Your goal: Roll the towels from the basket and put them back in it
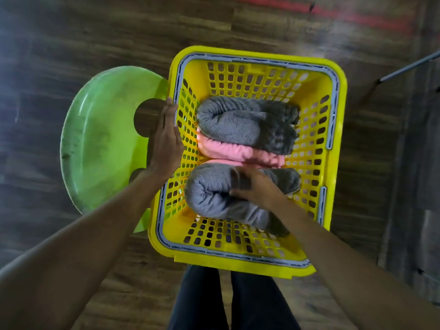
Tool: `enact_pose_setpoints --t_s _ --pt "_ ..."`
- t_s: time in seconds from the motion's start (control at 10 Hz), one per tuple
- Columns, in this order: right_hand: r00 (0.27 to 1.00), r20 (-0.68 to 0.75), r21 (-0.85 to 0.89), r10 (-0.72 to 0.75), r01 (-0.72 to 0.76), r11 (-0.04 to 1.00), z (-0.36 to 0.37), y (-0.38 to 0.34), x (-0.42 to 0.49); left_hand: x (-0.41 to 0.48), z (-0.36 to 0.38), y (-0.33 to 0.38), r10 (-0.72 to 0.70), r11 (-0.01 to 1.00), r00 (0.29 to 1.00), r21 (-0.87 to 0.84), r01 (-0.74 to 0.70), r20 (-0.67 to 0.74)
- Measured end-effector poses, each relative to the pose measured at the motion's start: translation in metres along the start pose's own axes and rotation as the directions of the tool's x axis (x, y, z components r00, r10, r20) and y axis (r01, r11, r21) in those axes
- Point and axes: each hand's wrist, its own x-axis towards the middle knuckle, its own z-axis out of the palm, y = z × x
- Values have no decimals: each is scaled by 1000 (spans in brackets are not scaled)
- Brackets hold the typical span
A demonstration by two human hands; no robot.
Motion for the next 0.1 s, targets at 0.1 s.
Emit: enact_pose_setpoints --t_s 0.1 --pt "956 -264 128 126 -94 987 -34 -8 -3 -9 -3 17 1 972 999 236 -11 43"
